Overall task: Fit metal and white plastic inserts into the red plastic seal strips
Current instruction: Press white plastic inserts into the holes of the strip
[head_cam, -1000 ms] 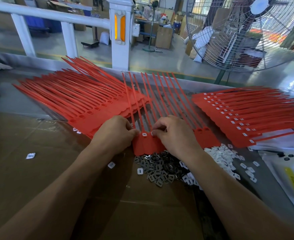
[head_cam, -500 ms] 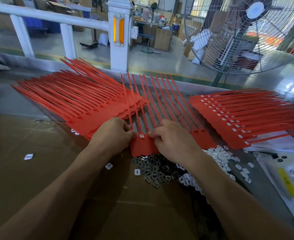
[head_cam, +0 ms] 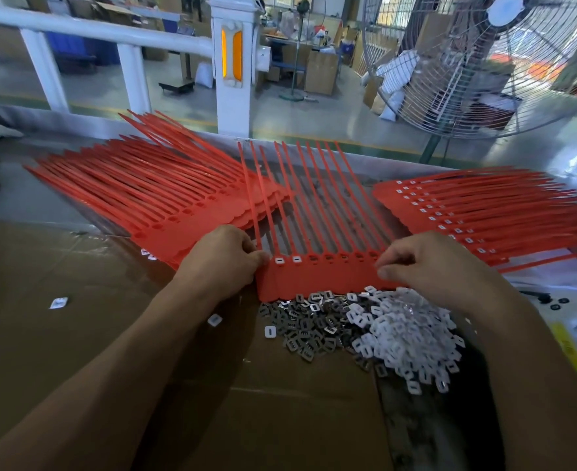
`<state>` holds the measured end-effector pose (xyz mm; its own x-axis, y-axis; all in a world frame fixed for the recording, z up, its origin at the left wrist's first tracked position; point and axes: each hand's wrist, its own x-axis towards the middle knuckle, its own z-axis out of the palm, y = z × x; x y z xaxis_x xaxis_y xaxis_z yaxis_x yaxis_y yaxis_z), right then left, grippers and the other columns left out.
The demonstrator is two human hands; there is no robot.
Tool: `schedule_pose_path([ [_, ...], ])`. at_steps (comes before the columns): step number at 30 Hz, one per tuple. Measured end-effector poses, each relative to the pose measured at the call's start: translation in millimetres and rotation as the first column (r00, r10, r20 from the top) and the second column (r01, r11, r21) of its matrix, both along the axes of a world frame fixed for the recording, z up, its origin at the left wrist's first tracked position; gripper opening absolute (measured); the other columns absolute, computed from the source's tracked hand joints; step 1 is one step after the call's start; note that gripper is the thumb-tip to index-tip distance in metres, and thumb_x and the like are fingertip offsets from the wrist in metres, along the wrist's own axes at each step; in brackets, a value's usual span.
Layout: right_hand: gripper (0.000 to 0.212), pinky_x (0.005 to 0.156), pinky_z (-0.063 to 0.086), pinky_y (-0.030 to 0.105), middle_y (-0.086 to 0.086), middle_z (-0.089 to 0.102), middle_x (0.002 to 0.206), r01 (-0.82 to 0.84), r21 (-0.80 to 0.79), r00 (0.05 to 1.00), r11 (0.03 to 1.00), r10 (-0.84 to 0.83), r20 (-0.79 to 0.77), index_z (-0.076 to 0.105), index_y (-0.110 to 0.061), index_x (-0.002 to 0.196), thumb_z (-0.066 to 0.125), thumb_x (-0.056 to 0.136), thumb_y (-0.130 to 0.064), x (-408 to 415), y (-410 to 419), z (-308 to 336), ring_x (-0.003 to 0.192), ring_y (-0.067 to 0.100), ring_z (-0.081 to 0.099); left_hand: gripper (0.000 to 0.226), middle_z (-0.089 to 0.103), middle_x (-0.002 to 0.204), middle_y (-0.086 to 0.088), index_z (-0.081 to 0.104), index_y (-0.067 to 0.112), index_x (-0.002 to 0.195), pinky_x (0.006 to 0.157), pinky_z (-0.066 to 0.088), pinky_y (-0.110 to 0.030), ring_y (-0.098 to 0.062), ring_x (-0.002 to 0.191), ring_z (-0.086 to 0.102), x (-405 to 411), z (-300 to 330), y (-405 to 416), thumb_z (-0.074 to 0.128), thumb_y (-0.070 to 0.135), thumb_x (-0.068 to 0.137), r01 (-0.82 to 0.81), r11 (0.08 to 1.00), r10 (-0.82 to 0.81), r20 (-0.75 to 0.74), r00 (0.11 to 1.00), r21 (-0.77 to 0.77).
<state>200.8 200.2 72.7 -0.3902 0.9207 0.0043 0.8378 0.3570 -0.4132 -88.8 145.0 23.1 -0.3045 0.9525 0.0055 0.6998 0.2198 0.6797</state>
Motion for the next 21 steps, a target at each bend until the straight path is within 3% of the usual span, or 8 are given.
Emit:
schedule_pose_path([
  [4, 0.012, 0.07, 0.047, 0.027, -0.024, 0.073, 0.074, 0.02, -0.072, 1.0, 0.997, -0.018, 0.025, 0.077, -0.035, 0.074, 0.083, 0.085, -0.035, -1.8, -0.1, -2.8, 0.07, -0.008, 0.065, 0.023, 0.068, 0.058, 0.006, 0.071, 0.024, 0.078, 0.049, 0.046, -0.027, -0.002, 0.041, 0.057, 0.2, 0.2, 1.0, 0.072, 0.043, 0.091, -0.004, 1.0, 0.004, 0.006, 1.0, -0.001],
  [8, 0.017, 0.06, 0.044, 0.025, -0.018, 0.072, 0.069, 0.08, -0.074, 0.995, 0.994, -0.076, 0.067, 0.075, -0.032, 0.073, 0.084, 0.083, -0.042, -11.5, -2.4, -9.8, 0.063, -0.003, 0.065, 0.022, 0.068, 0.059, 0.005, 0.071, 0.025, 0.079, 0.049, 0.045, -0.027, -0.002, 0.041, 0.057, 1.1, 0.2, 0.9, 0.072, 0.043, 0.091, -0.006, 1.0, 0.007, 0.02, 1.0, -0.009],
  [12, 0.016, 0.059, 0.043, 0.023, -0.013, 0.072, 0.07, 0.113, -0.076, 0.991, 0.991, -0.106, 0.086, 0.073, -0.03, 0.073, 0.084, 0.085, -0.035, -16.9, -2.9, -11.8, 0.067, 0.001, 0.066, 0.021, 0.068, 0.059, 0.007, 0.07, 0.026, 0.079, 0.048, 0.043, -0.026, -0.001, 0.043, 0.058, 1.2, 0.5, 0.9, 0.072, 0.044, 0.09, -0.01, 1.0, 0.01, 0.025, 1.0, -0.01],
  [18, 0.016, 0.053, 0.04, 0.017, -0.013, 0.071, 0.071, 0.085, -0.073, 0.996, 0.994, -0.083, 0.04, 0.071, -0.03, 0.075, 0.077, 0.09, -0.03, -20.2, -6.2, -10.4, 0.06, -0.006, 0.063, 0.02, 0.068, 0.058, 0.008, 0.07, 0.026, 0.079, 0.05, 0.047, -0.026, -0.005, 0.047, 0.062, 0.7, 0.0, 1.3, 0.073, 0.044, 0.09, -0.011, 1.0, 0.012, 0.033, 0.999, -0.011],
  [21, 0.011, 0.058, 0.043, 0.019, -0.012, 0.071, 0.08, 0.085, -0.022, 0.992, 0.996, -0.087, -0.091, 0.07, -0.031, 0.082, 0.075, 0.091, -0.028, -23.3, -6.0, -12.7, 0.069, -0.003, 0.065, 0.02, 0.069, 0.06, 0.007, 0.07, 0.027, 0.08, 0.047, 0.045, -0.025, -0.004, 0.046, 0.062, 1.1, 0.5, 0.8, 0.072, 0.044, 0.091, 0.003, 1.0, -0.002, 0.019, 1.0, -0.014],
])
